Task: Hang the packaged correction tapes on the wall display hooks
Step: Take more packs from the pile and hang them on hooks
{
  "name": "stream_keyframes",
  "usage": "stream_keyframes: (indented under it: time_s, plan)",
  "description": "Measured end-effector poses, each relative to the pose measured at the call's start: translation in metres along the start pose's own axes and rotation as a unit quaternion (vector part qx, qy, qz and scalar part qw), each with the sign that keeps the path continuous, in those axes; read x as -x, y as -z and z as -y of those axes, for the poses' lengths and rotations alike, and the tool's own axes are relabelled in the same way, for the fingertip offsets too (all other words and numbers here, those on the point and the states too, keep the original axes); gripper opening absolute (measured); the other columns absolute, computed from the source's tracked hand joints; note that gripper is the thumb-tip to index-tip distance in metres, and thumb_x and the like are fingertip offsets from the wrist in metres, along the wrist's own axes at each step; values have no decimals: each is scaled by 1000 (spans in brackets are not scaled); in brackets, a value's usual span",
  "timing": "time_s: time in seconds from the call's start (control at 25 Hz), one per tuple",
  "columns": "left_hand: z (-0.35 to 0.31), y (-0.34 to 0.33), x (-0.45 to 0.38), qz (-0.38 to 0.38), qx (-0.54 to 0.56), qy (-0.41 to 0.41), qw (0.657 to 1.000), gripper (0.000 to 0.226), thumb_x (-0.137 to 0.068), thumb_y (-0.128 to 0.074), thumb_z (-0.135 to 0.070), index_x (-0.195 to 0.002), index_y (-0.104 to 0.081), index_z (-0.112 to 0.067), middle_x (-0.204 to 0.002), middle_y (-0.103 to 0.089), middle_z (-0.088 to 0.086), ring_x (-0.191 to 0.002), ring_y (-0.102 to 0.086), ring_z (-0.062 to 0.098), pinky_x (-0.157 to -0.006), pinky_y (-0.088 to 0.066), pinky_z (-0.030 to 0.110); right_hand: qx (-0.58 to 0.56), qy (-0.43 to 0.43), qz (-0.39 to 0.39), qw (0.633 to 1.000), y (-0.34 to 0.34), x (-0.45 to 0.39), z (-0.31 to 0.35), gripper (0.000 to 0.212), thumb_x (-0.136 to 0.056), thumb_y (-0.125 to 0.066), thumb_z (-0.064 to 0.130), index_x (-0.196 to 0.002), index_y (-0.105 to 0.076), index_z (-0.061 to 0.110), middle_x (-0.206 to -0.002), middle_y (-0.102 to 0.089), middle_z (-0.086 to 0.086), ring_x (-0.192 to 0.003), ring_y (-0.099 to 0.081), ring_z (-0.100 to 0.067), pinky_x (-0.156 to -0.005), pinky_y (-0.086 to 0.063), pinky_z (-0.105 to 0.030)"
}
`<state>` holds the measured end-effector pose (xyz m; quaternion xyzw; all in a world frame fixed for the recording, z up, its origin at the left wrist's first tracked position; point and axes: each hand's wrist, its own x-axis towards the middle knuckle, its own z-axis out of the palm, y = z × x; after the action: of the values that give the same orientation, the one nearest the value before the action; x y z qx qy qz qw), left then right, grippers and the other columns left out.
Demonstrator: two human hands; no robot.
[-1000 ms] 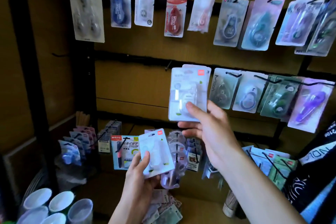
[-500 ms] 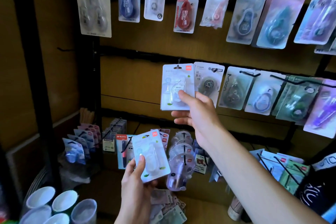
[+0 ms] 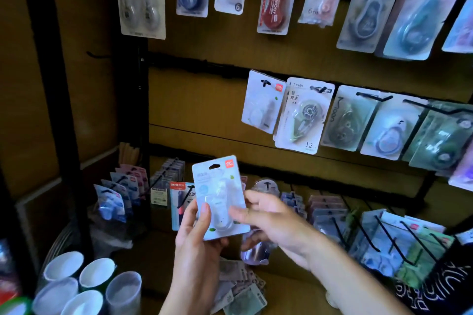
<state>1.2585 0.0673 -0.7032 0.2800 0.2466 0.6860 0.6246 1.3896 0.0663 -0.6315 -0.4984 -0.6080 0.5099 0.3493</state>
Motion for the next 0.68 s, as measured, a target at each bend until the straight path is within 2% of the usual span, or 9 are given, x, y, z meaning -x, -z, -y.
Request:
stream_keyframes:
  time_s: [0.04, 0.08, 0.16, 0.2, 0.32, 0.4, 0.68]
  plan:
    - [0, -1, -1, 8, -2, -3, 1000, 42, -89, -62, -31, -127, -62, -13, -121, -69, 19, -100, -62, 37, -85, -41, 51, 41, 34, -10, 999, -1, 2, -6, 24, -94, -64, 19, -118, -66, 18, -106, -76, -1, -92, -73, -27, -75, -57, -47]
    - [-1, -2, -1, 12, -7, -6, 1000, 43, -89, -63, -33, -128, -62, -14, -120, -69, 18, -96, -62, 34, -81, -42, 47, 70, 61, -34, 995, 0, 3, -9, 20, -95, -61, 13, -113, -68, 18, -101, -76, -2, -80, -72, -30, -67, -57, -46]
    - [-2, -4, -1, 5, -8, 0, 1000, 41, -91, -56, -36, -127, -63, -18, -105, -73, 8, -81, -64, 19, -68, -39, 35, 52, 109, -89, 989, 5, 3, -2, 17, -98, -55, 7, -102, -68, 17, -88, -75, -2, -55, -65, -22, -47, -49, -33]
    - [-3, -5, 0, -1, 1, 17, 1000, 40, -93, -52, -38, -125, -64, -20, -96, -73, 3, -73, -64, 15, -64, -37, 33, 14, 138, -121, 983, 8, 4, 5, 17, -98, -54, 6, -100, -67, 16, -85, -75, -2, -51, -62, -19, -42, -45, -28]
    - [-4, -7, 4, -10, 26, 65, 997, 40, -97, -44, -41, -121, -65, -17, -86, -71, 4, -68, -59, 17, -61, -35, 32, -62, 208, -198, 956, 22, 5, 35, 16, -99, -51, 5, -101, -65, 13, -83, -75, 1, -48, -61, -16, -40, -45, -23]
    - [-3, -7, 5, -19, 33, 77, 996, 41, -100, -41, -40, -121, -64, -14, -83, -71, 6, -68, -55, 20, -60, -35, 33, -67, 212, -223, 949, 26, 1, 52, 15, -100, -51, 7, -97, -64, 12, -81, -73, 3, -47, -61, -16, -40, -47, -24]
    - [-1, -9, 8, -32, 37, 90, 995, 40, -101, -40, -39, -116, -65, -12, -80, -71, 8, -69, -56, 21, -62, -35, 33, -70, 188, -227, 953, 23, -14, 72, 16, -99, -52, 9, -93, -65, 17, -69, -72, 12, -46, -61, -17, -43, -51, -28]
